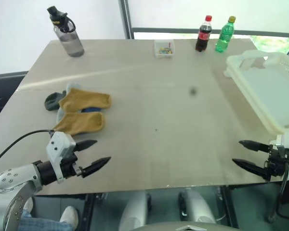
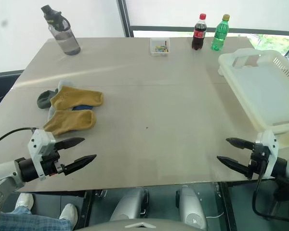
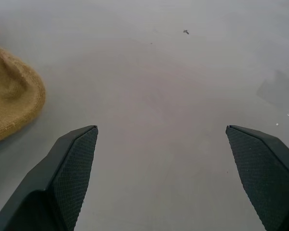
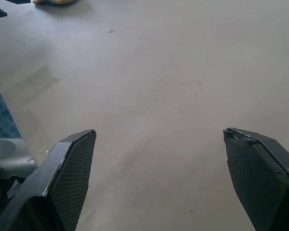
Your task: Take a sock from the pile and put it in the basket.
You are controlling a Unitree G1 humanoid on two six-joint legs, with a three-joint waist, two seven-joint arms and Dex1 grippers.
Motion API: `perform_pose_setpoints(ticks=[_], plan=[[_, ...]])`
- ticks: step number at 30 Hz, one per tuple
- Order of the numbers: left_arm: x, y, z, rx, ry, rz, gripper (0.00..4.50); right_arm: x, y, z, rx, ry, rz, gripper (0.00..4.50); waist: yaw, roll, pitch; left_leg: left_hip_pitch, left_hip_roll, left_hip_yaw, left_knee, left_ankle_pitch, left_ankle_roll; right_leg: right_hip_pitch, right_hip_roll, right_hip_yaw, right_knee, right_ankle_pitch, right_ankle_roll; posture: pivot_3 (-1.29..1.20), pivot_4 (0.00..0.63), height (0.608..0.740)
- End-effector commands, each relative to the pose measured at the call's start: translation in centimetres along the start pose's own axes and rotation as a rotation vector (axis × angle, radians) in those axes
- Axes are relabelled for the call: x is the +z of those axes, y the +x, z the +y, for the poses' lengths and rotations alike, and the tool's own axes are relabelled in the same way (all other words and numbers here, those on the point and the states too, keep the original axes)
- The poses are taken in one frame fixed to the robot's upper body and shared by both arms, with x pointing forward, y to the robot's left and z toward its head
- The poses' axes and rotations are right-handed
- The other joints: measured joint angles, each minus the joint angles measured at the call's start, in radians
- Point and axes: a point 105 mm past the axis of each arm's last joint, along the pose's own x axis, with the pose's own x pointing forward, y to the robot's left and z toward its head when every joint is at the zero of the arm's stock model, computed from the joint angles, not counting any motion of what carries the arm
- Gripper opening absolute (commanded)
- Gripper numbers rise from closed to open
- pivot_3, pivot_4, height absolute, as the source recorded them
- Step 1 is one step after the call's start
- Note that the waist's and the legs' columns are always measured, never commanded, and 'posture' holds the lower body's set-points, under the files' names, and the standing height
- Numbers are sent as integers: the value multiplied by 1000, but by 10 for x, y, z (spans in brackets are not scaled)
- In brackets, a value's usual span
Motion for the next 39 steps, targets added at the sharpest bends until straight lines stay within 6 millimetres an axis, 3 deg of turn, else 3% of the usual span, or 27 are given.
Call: perform_pose_setpoints(ticks=[1, 13, 19, 23, 26, 30, 34, 39], plan=[[9, -4, 4, 20, 33, -32, 4500, 9, 0, 0, 3, -41, -7, 4319, 0, 0, 0, 0, 0, 0, 0, 0, 0, 0, 0, 0, 0, 0, 0, 0, 150, 740], [13, -1, 6, 8, 57, -49, 4500, 9, 13, -5, -31, -72, 9, 4319, -1, 0, 0, 0, 0, 0, 0, 0, 0, 0, 0, 0, 0, 0, 0, 0, 150, 740], [31, -1, 12, 20, 63, -143, 4500, 16, 58, -3, -50, -157, -7, 4319, -3, 0, 0, 1, 0, 0, 0, 0, 0, 0, 1, 0, 1, 0, 0, 0, 150, 740], [40, -7, 27, 76, 53, -176, 4500, 16, 106, 7, -2, -206, 66, 4319, -5, -1, 0, 0, 0, 0, 0, 0, 0, -1, 0, 0, 1, 3, -4, 0, 150, 740], [37, -13, 35, 123, 82, -152, 4500, 27, 151, 12, -13, -258, 100, 4319, -11, 0, 0, 1, 0, 0, 0, 0, 0, -1, 1, 1, 1, 3, -4, 0, 150, 740], [39, -24, 45, 199, 88, -159, 4500, 50, 200, 38, 112, -288, 26, 4319, -8, -1, 0, -1, -1, -1, -1, 0, 0, -2, 1, 0, 1, 5, -1, 0, 150, 740], [38, -36, 50, 278, 96, -152, 4500, 66, 234, 65, 236, -284, -20, 4319, -4, -1, 0, -1, -1, -3, -1, 0, 0, -2, 0, -2, 1, 5, -1, 0, 150, 740], [36, -47, 43, 309, 92, -147, 4500, 87, 252, 90, 363, -222, -94, 4319, -5, -1, 0, -2, -1, -3, -2, 0, 0, -2, -2, -3, 0, 5, -1, 0, 150, 740]])
